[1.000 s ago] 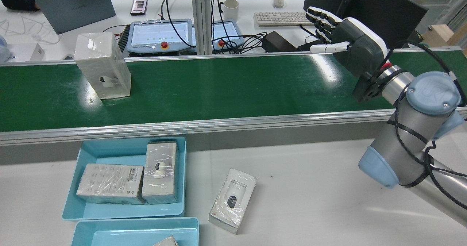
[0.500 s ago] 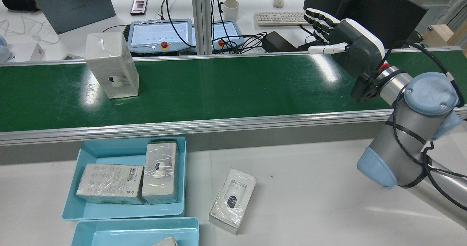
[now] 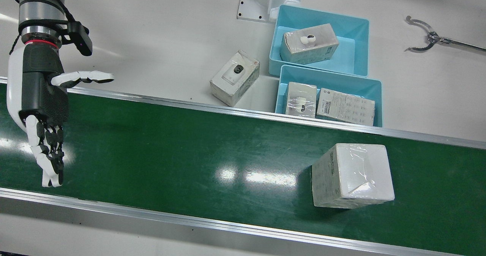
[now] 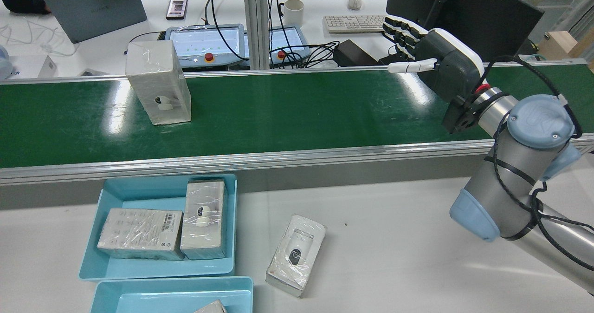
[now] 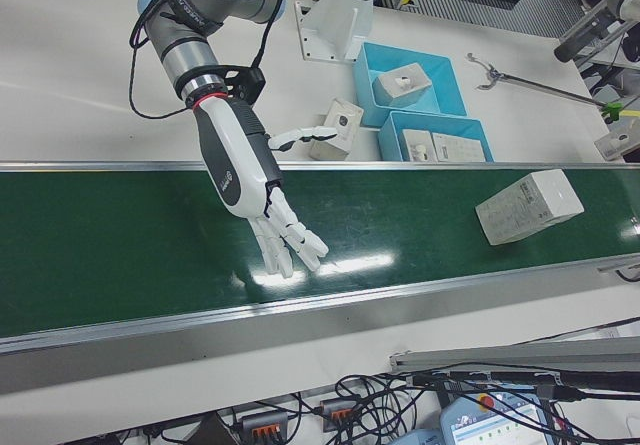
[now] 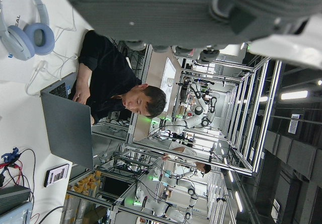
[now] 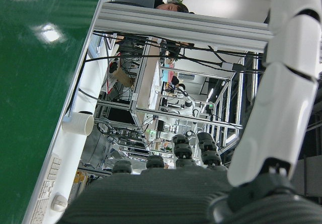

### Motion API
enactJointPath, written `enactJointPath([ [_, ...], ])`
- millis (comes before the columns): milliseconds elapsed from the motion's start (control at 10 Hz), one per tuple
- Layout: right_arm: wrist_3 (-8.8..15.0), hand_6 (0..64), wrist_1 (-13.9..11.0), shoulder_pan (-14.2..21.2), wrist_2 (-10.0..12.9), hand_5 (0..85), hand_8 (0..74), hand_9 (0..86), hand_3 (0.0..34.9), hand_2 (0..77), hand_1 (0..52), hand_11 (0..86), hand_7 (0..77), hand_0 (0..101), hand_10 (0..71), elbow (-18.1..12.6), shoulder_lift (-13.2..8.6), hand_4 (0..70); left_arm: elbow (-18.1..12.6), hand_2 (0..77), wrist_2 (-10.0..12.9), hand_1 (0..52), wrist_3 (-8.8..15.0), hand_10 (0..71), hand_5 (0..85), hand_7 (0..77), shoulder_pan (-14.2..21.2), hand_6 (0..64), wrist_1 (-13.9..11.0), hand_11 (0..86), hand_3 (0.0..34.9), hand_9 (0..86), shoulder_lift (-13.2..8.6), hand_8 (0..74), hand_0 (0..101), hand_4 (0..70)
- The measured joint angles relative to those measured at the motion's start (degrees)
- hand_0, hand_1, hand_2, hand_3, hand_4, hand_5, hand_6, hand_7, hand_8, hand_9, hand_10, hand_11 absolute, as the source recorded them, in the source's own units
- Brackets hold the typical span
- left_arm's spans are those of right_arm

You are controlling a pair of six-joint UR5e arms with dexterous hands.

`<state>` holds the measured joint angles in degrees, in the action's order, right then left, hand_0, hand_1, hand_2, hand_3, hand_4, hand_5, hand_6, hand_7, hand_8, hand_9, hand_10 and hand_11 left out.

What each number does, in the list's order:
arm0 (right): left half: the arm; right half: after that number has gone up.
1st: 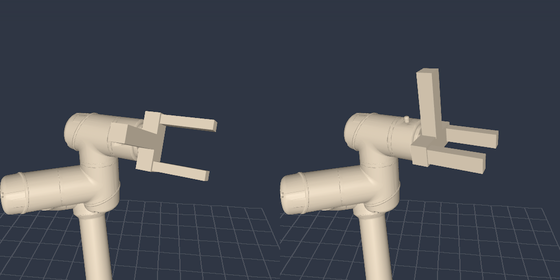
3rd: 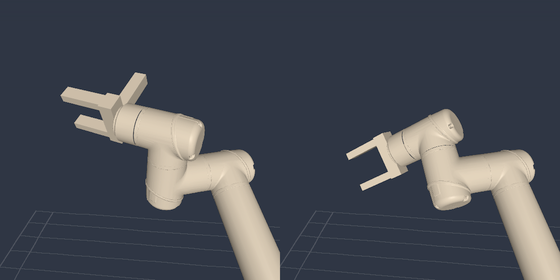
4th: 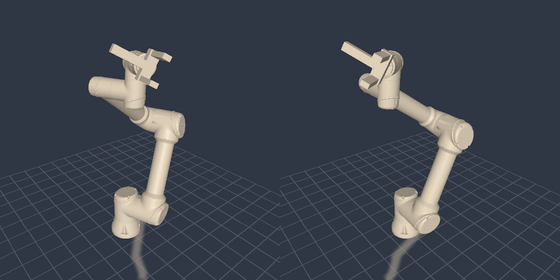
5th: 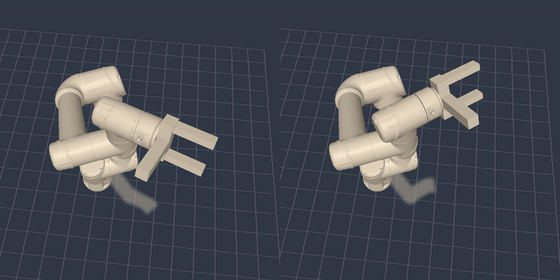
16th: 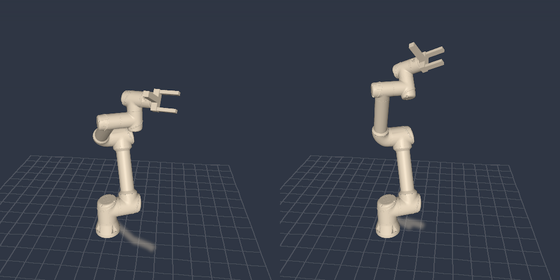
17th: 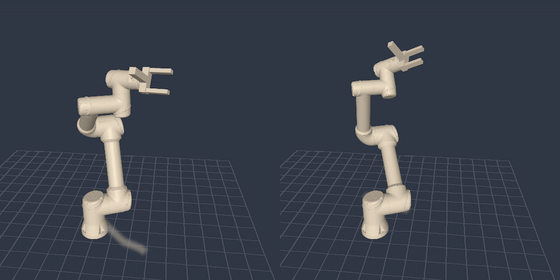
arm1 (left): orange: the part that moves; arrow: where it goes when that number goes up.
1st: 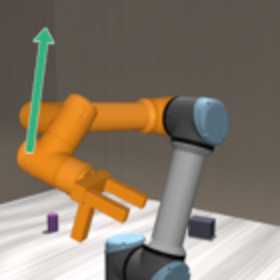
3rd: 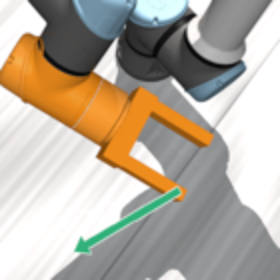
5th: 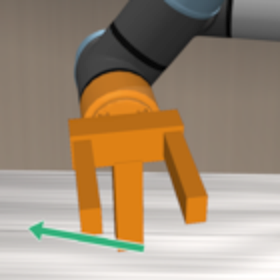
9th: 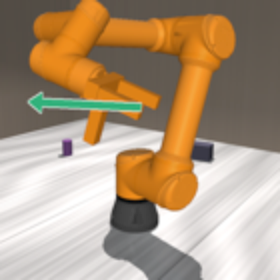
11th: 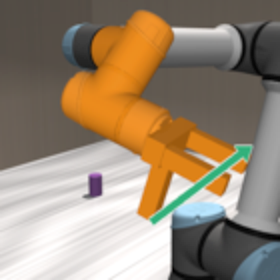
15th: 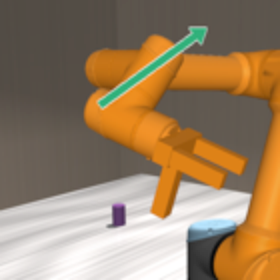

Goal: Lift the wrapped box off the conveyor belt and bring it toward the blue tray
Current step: 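Track the approaching wrapped box with the right hand along the belt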

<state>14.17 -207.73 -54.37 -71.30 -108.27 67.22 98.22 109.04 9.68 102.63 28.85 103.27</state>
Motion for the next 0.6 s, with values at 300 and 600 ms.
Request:
enactJointPath([
  [300, 0.0, 0.0, 0.0, 0.2, 0.0, 13.6, 0.5, 1.6, 9.2, 13.1, 10.4, 1.1, 2.2, 42, 0.0, 0.5, -0.4, 1.1, 0.0, 1.1, 0.0, 0.0, 0.0, 0.0, 1.1, 0.0, 0.0, 0.0, 0.0, 0.0, 0.0, 0.0, 0.0, 0.0, 0, 0.0],
  [600, 0.1, 0.0, 0.0, 0.4, 0.1, 13.1, 0.5, 1.6, 9.2, 13.1, 10.4, 1.1, 2.2, 42, 0.0, 0.5, -0.4, 1.1, 0.0, 0.5, 0.0, 0.0, 0.0, 0.0, 1.1, 0.5, 0.0, 0.0, 0.0, 0.0, 0.0, 0.0, 0.0, 0.0, 0, 0.0],
])
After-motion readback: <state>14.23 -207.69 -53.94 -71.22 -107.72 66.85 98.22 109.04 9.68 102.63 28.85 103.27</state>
